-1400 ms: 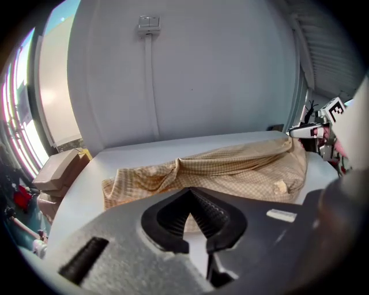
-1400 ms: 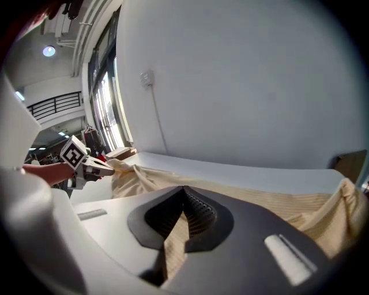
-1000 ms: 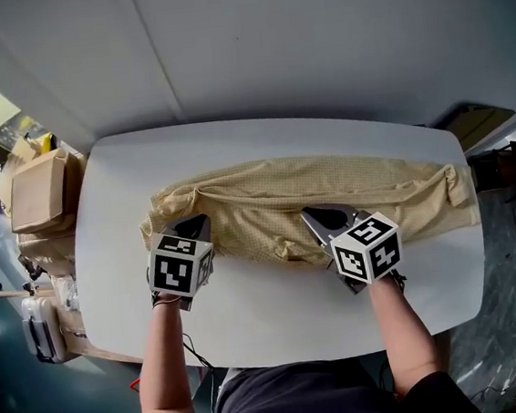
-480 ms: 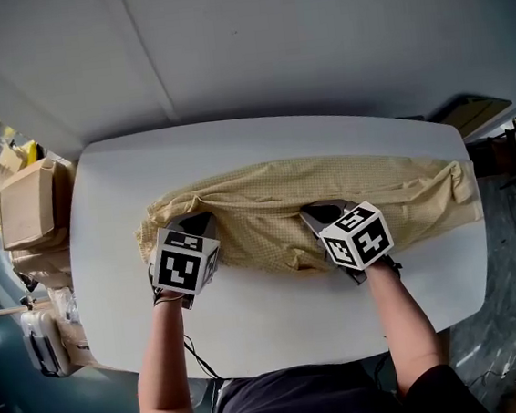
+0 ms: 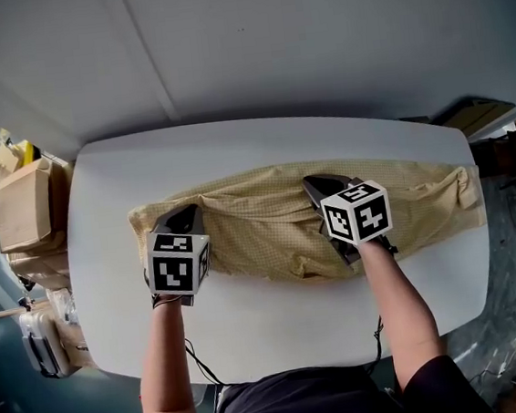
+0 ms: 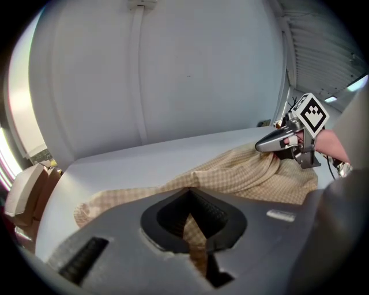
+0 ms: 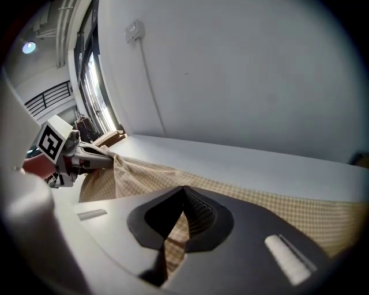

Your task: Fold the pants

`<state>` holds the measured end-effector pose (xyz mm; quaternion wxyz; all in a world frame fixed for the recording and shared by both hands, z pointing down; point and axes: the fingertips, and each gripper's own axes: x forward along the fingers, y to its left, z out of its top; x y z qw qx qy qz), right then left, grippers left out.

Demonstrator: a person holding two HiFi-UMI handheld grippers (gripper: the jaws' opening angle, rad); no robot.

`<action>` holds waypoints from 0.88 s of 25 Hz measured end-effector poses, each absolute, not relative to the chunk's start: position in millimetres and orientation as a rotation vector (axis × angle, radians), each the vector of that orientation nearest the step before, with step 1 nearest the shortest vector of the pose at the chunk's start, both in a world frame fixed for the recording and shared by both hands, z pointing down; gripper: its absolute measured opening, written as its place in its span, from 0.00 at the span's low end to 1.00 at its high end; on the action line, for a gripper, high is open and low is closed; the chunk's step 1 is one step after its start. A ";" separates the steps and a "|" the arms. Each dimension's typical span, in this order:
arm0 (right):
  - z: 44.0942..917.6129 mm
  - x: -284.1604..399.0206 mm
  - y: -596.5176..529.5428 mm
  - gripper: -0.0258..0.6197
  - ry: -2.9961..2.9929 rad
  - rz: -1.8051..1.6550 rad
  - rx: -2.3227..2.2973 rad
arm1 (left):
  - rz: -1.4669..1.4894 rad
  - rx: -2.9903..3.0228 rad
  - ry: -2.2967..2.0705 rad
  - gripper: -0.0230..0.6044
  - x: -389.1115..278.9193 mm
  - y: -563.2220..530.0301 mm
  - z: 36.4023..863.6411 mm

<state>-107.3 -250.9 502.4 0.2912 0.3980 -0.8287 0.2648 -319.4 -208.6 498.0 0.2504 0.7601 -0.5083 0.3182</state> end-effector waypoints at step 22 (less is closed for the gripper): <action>513.6 -111.8 -190.8 0.04 -2.185 0.659 0.761 | 0.972 2.282 -0.932 0.03 -221.8 -178.1 500.6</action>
